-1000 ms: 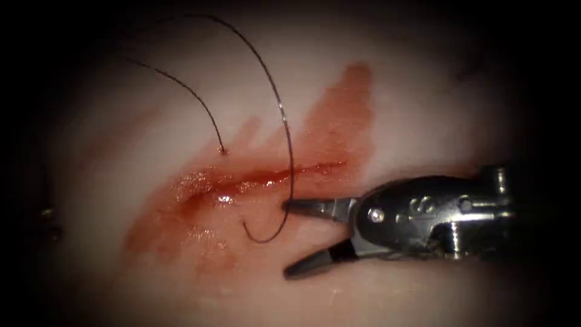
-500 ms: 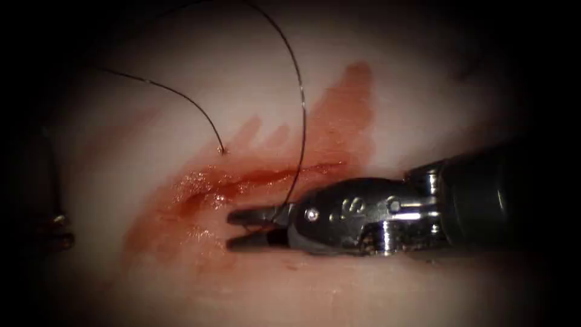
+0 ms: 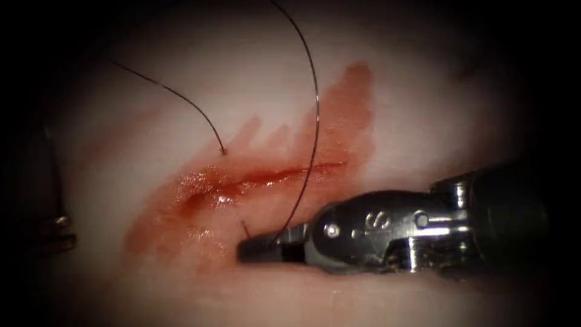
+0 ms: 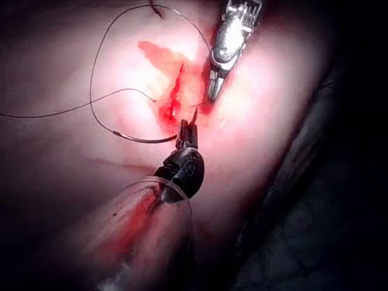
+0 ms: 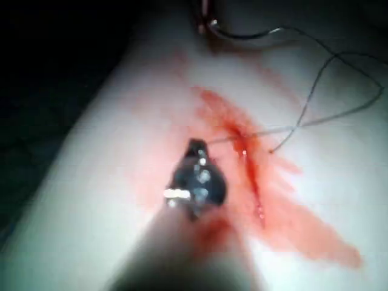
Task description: Wound Closure
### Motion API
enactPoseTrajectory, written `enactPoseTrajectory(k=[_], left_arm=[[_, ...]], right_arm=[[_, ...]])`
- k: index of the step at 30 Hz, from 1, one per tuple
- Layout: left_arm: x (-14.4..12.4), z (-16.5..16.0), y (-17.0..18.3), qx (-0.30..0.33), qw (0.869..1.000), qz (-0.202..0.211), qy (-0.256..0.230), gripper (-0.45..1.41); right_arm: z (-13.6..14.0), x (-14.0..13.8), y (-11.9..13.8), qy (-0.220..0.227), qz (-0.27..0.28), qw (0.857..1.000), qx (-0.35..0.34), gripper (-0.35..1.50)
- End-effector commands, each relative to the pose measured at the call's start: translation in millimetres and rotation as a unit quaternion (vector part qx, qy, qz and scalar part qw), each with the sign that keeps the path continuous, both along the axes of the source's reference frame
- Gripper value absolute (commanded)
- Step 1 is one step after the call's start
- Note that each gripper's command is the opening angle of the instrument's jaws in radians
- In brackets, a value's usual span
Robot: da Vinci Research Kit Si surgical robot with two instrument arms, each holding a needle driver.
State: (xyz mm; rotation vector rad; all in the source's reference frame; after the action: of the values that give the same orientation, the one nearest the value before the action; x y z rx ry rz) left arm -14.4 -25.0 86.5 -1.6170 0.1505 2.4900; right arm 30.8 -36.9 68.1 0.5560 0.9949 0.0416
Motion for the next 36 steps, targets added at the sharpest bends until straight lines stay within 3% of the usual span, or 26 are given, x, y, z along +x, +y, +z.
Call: enactPoseTrajectory(k=[1, 9, 15, 16, 17, 18, 19, 20, 25, 29, 36], left_arm=[[-0.6, 0.6, -0.5, 0.001, 1.0, 0.001, -0.001, -0.45], [-0.6, 0.6, -0.5, 0.001, 1.0, 0.001, -0.001, -0.45], [-0.6, 0.6, -0.6, 0.001, 1.0, 0.001, -0.001, -0.45], [-0.6, 0.6, -0.6, 0.001, 1.0, 0.001, -0.001, -0.45], [-0.6, 0.6, -0.6, 0.001, 1.0, 0.001, -0.001, -0.45], [-0.6, 0.6, -0.6, 0.001, 1.0, 0.001, -0.001, -0.45], [-0.6, 0.6, -0.6, 0.001, 1.0, 0.001, -0.001, -0.45], [-0.6, 0.6, -0.6, 0.001, 1.0, 0.001, -0.001, -0.45], [-0.6, 0.6, -0.6, 0.001, 1.0, 0.001, -0.001, -0.45], [-0.5, 0.7, -0.6, 0.0, 1.0, 0.001, -0.001, -0.45], [-0.5, 0.8, -0.6, 0.0, 1.0, 0.001, -0.001, -0.45]], right_arm=[[-1.0, 0.6, -1.5, 0.005, -0.017, 1.0, 0.007, -0.35], [-5.7, 2.3, -4.1, 0.029, -0.085, 0.995, 0.032, -0.35], [-6.6, 2.8, -4.6, 0.036, -0.111, 0.993, 0.028, -0.35], [-6.5, 2.7, -4.4, 0.034, -0.108, 0.993, 0.023, -0.16], [-6.4, 2.5, -4.0, 0.031, -0.097, 0.995, 0.016, 0.46], [-6.4, 2.4, -3.7, 0.029, -0.088, 0.996, 0.011, 0.89], [-6.4, 2.1, -3.3, 0.027, -0.08, 0.996, 0.004, 1.15], [-6.4, 1.7, -2.9, 0.03, -0.074, 0.997, -0.003, 1.25], [-6.9, -1.3, -1.1, 0.036, -0.07, 0.997, -0.014, 1.26], [-6.7, -3.7, 1.5, 0.013, -0.027, 0.998, -0.054, 1.25], [-5.1, -5.3, 2.2, -0.009, -0.005, 0.997, -0.074, 1.3]])
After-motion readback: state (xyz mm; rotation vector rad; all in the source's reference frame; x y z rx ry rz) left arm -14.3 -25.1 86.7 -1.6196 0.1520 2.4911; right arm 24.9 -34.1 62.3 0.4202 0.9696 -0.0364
